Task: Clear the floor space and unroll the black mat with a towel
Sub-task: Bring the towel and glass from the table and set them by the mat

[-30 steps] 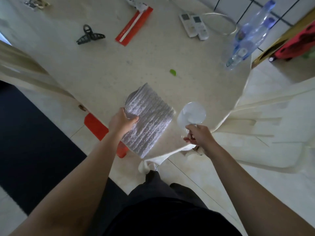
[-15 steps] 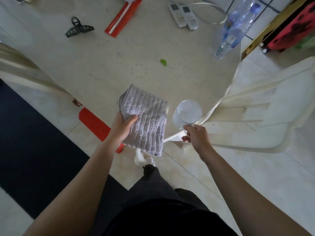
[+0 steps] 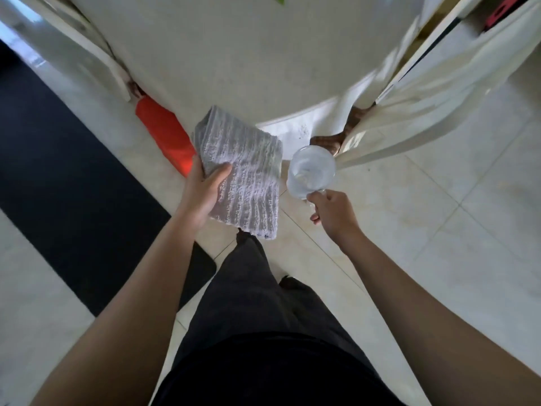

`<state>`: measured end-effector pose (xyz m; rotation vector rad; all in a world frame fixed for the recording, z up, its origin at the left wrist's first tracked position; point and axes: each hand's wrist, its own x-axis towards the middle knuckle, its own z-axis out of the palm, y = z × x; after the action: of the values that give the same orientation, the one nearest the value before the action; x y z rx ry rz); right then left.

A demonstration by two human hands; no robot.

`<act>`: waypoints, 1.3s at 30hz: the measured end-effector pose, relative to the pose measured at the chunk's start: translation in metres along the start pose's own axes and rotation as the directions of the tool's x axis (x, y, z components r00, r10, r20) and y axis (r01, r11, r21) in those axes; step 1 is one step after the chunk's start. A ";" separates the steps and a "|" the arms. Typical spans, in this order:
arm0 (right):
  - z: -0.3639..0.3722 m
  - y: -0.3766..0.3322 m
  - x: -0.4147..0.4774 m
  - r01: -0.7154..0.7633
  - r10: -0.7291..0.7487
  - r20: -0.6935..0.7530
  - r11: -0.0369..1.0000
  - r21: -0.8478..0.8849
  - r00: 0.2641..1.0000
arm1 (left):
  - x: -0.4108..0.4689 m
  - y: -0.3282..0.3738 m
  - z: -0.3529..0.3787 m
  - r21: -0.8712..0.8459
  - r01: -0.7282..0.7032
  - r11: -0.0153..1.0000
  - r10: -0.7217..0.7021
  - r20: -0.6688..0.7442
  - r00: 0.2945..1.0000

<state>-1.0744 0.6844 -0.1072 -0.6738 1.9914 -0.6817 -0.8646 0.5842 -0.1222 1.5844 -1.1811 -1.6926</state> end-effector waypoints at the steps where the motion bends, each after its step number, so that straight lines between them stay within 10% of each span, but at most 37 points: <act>1: 0.003 0.018 -0.015 -0.014 0.014 0.014 1.000 -0.007 1.000 | -0.019 -0.014 -0.001 0.035 0.001 0.999 -0.001 0.011 1.000; 24: 0.260 0.186 -0.277 -0.265 0.277 -0.063 0.953 0.146 0.959 | -0.166 -0.209 -0.219 0.500 -0.017 0.866 -0.184 0.350 0.919; 39: 0.395 0.283 -0.309 -0.290 0.303 -0.047 0.939 0.184 0.952 | -0.174 -0.366 -0.315 0.368 0.246 0.897 -0.310 0.128 0.942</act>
<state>-0.6446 1.0158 -0.3002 -0.2369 2.0172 -0.6939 -0.4646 0.8311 -0.3277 1.9204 -1.4685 -1.9270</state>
